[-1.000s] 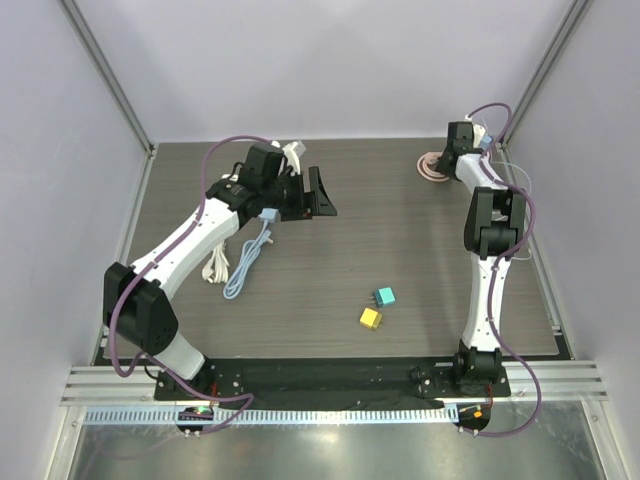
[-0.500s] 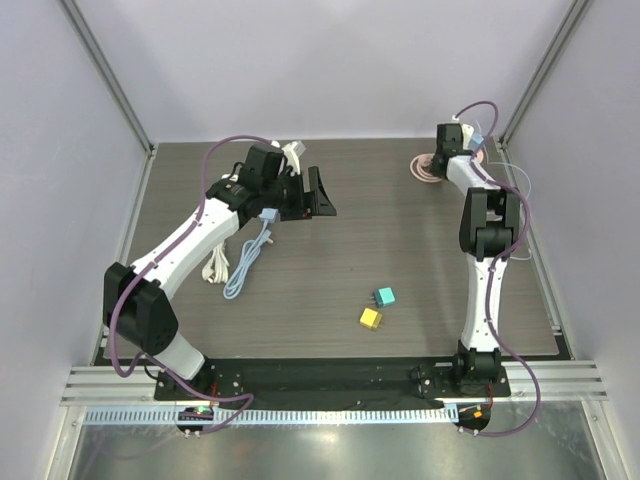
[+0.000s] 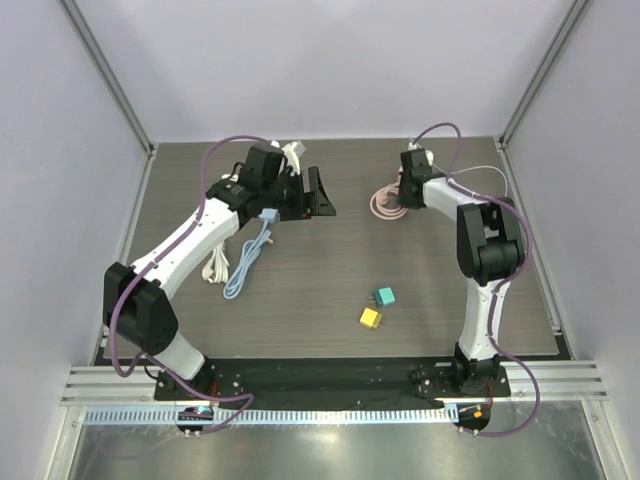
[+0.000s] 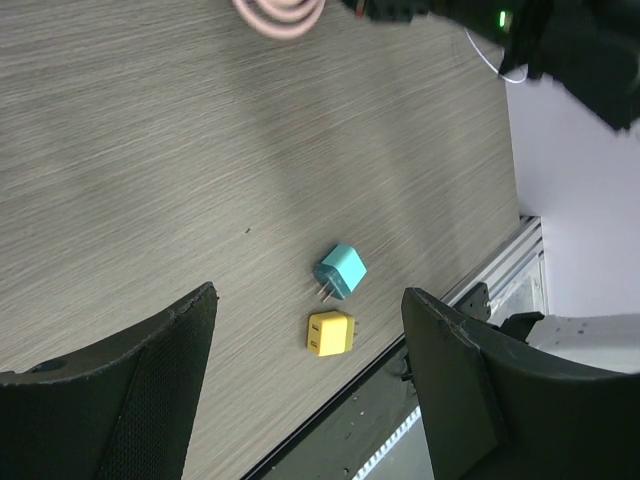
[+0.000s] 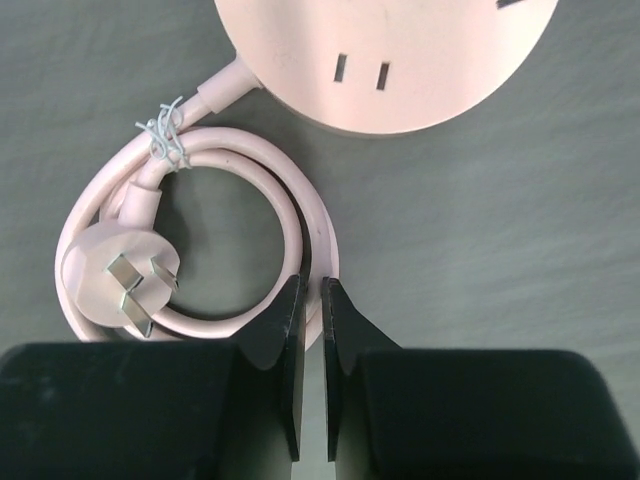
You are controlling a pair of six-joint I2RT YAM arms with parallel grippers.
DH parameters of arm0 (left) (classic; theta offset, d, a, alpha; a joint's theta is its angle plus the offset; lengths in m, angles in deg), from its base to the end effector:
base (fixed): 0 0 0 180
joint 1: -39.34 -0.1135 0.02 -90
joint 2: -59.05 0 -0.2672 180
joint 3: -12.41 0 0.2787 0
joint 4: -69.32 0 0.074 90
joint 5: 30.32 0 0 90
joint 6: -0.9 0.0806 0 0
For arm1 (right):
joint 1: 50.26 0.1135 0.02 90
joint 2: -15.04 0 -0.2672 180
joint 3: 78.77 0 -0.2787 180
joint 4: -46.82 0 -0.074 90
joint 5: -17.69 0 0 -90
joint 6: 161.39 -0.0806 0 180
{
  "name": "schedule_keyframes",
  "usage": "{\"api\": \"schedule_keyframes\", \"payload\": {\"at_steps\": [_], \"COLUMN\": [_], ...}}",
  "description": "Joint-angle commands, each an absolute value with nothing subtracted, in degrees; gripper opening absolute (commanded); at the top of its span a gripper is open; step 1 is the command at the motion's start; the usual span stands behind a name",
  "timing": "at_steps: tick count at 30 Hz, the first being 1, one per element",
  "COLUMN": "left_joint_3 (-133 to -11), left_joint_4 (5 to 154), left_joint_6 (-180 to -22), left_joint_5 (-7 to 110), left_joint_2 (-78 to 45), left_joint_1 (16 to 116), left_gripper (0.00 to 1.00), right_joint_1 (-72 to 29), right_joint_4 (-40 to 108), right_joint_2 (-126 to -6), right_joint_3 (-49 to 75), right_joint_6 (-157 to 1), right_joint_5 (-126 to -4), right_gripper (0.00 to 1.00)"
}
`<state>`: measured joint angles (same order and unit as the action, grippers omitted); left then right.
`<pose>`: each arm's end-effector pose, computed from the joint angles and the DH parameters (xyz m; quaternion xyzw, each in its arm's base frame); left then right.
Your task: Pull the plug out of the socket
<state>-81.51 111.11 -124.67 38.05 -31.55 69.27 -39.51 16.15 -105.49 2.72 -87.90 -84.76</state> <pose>0.3471 -0.2341 0.3042 0.0379 0.8875 -0.3731 0.2677 0.5010 0.0774 0.1177 0.0820 0.9389 -0.0249 0.3332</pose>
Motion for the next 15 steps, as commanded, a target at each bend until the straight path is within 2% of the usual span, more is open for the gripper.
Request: {"api": "schedule_keyframes", "payload": {"at_steps": [1,8,13,15], "left_joint_3": [-81.49,-82.19,-82.9,-83.16], "left_joint_4": [109.17,110.22,111.28,111.89], "left_joint_6": [-124.08,-123.38,-122.5,-122.32], "left_joint_5": [37.44,37.7,38.84,39.02], "left_joint_2": [-31.91,-35.6,-38.5,-40.43], "left_joint_1": [69.31,69.04,68.95,68.87], "left_gripper": [0.75,0.75,0.76,0.76], "right_joint_1": [-33.48,-22.67,-13.81,-11.94], "right_joint_4": [11.18,22.07,29.28,29.9], "right_joint_2": [-99.67,-84.91,-77.96,-74.8], "right_joint_3": [12.06,32.95,40.54,42.22], "right_joint_6": [-89.66,-98.62,-105.73,-106.63], "right_joint_5": [-79.26,-75.92,-75.04,-74.86], "right_gripper": [0.03,0.03,0.03,0.1]}}
